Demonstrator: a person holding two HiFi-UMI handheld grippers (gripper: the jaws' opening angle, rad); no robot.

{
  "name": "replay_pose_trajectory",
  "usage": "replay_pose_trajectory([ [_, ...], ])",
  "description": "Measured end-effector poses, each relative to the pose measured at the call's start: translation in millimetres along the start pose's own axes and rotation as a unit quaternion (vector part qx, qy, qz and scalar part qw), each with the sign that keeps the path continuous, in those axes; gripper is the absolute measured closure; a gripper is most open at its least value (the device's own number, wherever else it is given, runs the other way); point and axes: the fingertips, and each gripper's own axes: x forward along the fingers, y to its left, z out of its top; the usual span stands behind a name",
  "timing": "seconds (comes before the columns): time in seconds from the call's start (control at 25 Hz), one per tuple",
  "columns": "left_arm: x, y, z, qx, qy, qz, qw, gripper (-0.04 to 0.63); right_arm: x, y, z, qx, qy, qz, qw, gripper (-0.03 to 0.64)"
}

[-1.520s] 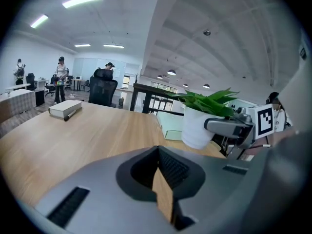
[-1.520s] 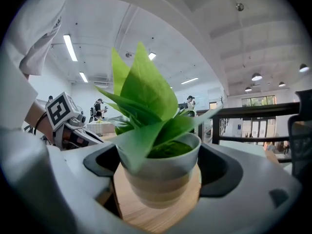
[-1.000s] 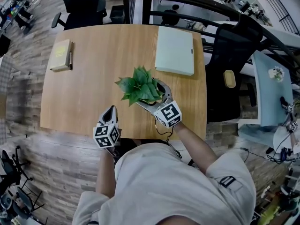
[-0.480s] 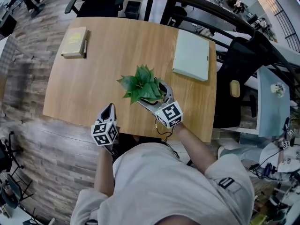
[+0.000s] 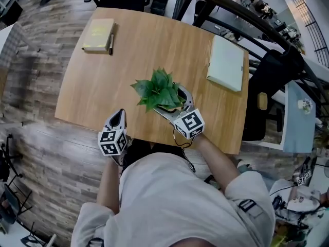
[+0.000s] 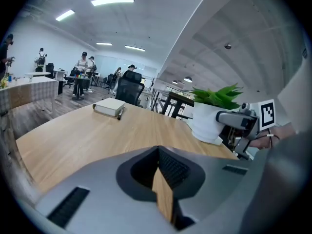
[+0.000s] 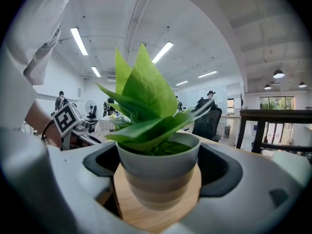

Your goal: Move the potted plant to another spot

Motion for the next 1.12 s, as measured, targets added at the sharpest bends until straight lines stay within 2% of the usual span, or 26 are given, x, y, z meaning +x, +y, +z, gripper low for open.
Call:
replay_pose_trajectory([
  [0.2,-12.4,26.1,0.4,0.025,0.027,-0.030,0.9989,0.583,9.0,14.9,12.2,-0.006,0.002,-0.023,1.000,0.120],
  [0.36,4.7,1.3,3.8,0.037,0.040,-0.035,0.9979,0.583,-16.8,-9.0,9.1,0.000,0.004,-0.031,1.000,0.120],
  [0.64,18.9,-21.6,14.0,0.012,0.019,-0.024,0.9995,0.583,-31.5,-20.1,5.0,0.009,-0.001,-0.029,1.000,0.121],
  [0.92,14.6,-40.5,14.0,0.024,0.018,-0.013,0.9995,0.583,-35.1,-24.5,6.6,0.038,-0.033,-0.021,0.999,0.120],
  [1.12,23.4,-55.4,15.0,0.039,0.010,0.006,0.9992,0.583,-36.1,-32.2,4.7,0.039,-0.047,-0.009,0.998,0.120],
])
